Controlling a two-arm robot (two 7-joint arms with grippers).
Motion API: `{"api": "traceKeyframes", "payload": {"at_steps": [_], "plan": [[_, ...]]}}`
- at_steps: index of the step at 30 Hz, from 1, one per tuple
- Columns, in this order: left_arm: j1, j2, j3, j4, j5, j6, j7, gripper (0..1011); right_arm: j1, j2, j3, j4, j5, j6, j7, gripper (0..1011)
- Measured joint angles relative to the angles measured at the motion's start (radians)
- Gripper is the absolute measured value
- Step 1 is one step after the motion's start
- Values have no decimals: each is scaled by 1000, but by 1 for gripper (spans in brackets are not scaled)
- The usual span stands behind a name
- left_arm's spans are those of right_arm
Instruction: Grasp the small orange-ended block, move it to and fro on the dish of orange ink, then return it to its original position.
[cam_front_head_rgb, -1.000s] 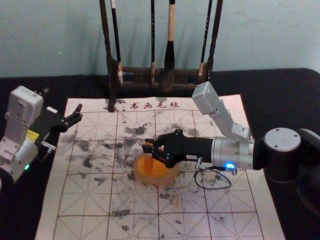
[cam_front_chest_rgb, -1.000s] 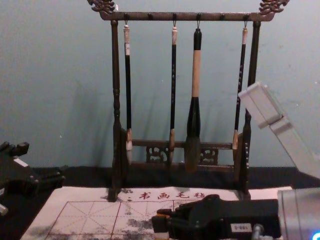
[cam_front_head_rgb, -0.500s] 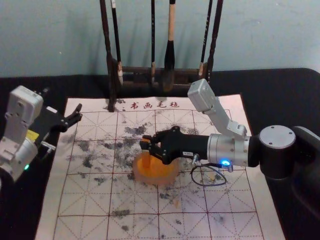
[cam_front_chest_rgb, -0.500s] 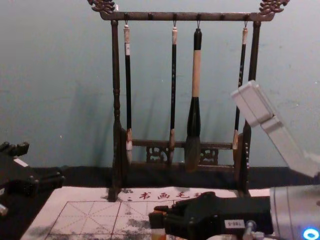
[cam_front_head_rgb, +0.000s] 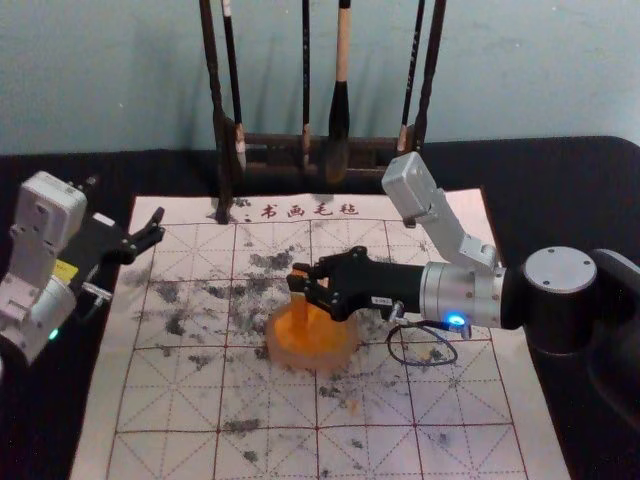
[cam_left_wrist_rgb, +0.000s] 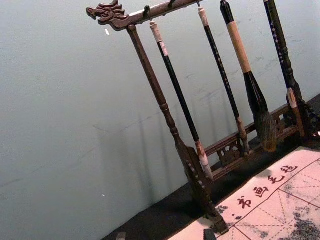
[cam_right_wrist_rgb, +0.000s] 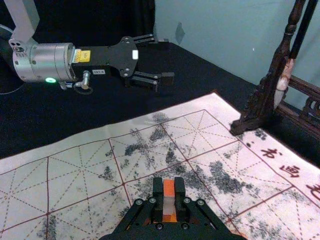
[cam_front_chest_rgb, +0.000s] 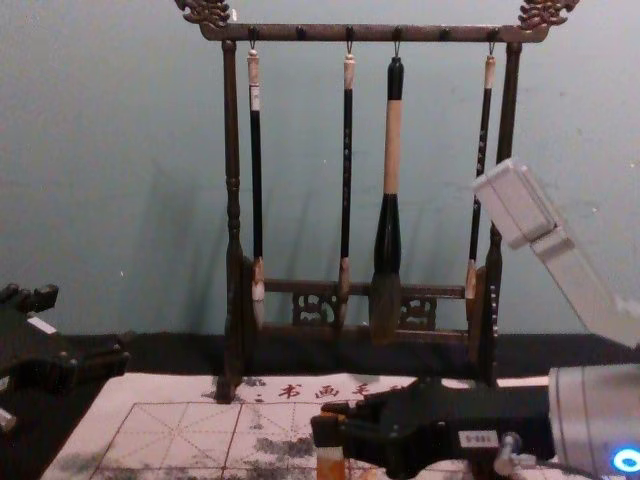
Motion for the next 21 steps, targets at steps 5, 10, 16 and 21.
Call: {"api": "traceKeyframes", "payload": {"at_steps": [5,10,16,21], "plan": [[0,0,0,0,0,0,0,1001,1,2,4,5,-3,-2,-1,129],[0,0,0,0,0,0,0,1001,2,5,8,8,-5,-3,-1,129],[0,0,0,0,0,0,0,1001,2,8,13,7,-5,-4,-1,129],[0,0,0,0,0,0,0,1001,1,10,16,5,-6,-5,-2,129]]}}
